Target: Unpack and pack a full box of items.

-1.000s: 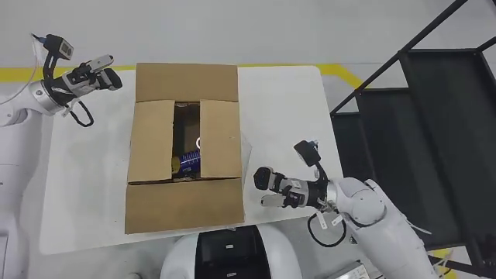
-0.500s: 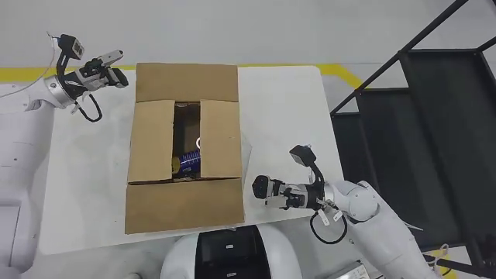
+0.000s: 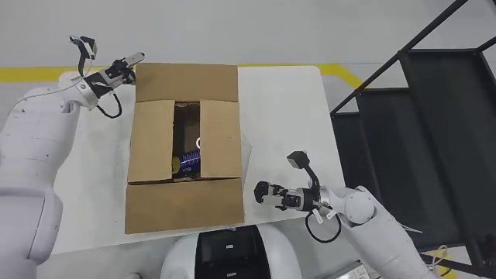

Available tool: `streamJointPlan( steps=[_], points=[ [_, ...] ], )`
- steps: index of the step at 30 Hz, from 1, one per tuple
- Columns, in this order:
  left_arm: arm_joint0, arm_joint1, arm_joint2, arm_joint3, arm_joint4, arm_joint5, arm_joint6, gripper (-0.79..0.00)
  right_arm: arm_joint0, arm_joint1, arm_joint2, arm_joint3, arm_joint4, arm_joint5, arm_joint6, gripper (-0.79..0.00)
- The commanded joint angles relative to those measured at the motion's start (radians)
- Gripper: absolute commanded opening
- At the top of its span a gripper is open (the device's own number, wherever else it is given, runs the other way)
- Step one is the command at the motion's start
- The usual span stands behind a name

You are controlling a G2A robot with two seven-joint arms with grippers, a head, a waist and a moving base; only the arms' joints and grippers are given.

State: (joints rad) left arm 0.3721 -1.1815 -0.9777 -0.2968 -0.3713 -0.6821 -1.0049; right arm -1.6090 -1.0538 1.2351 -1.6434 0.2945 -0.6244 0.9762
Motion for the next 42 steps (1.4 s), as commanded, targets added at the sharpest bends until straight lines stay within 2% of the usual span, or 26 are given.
streamJointPlan(
  steps=[1,5,9,17,25,31,37,42],
  points=[
    [-0.002,-0.006,-0.007,0.007,-0.033,0.003,-0.036,0.0,0.009,0.0,-0.01,0.025,-0.015,0.028,-0.005,0.0],
    [-0.011,-0.011,-0.029,0.017,-0.092,-0.005,-0.094,0.0,0.029,-0.005,-0.048,0.06,-0.022,0.067,-0.007,0.0],
    [-0.021,-0.007,-0.046,0.026,-0.116,-0.001,-0.133,0.0,0.07,-0.015,-0.112,0.1,0.008,0.062,0.027,0.0],
    [0.017,0.02,-0.07,-0.075,-0.151,0.042,-0.175,0.0,0.149,-0.034,-0.213,0.184,0.063,0.035,0.1,0.0],
    [0.074,0.06,-0.095,-0.186,-0.185,0.081,-0.215,0.0,0.204,-0.06,-0.297,0.203,0.218,-0.075,0.144,0.0],
    [0.125,0.098,-0.112,-0.304,-0.204,0.127,-0.261,0.0,0.222,-0.061,-0.314,0.157,0.288,-0.127,0.093,0.0],
    [0.191,0.146,-0.139,-0.443,-0.234,0.192,-0.325,0.0,0.263,-0.06,-0.317,0.149,0.282,-0.177,0.043,0.0],
    [0.237,0.18,-0.142,-0.546,-0.224,0.244,-0.377,0.0,0.302,-0.066,-0.3,0.181,0.198,-0.214,-0.039,0.0]
  ],
)
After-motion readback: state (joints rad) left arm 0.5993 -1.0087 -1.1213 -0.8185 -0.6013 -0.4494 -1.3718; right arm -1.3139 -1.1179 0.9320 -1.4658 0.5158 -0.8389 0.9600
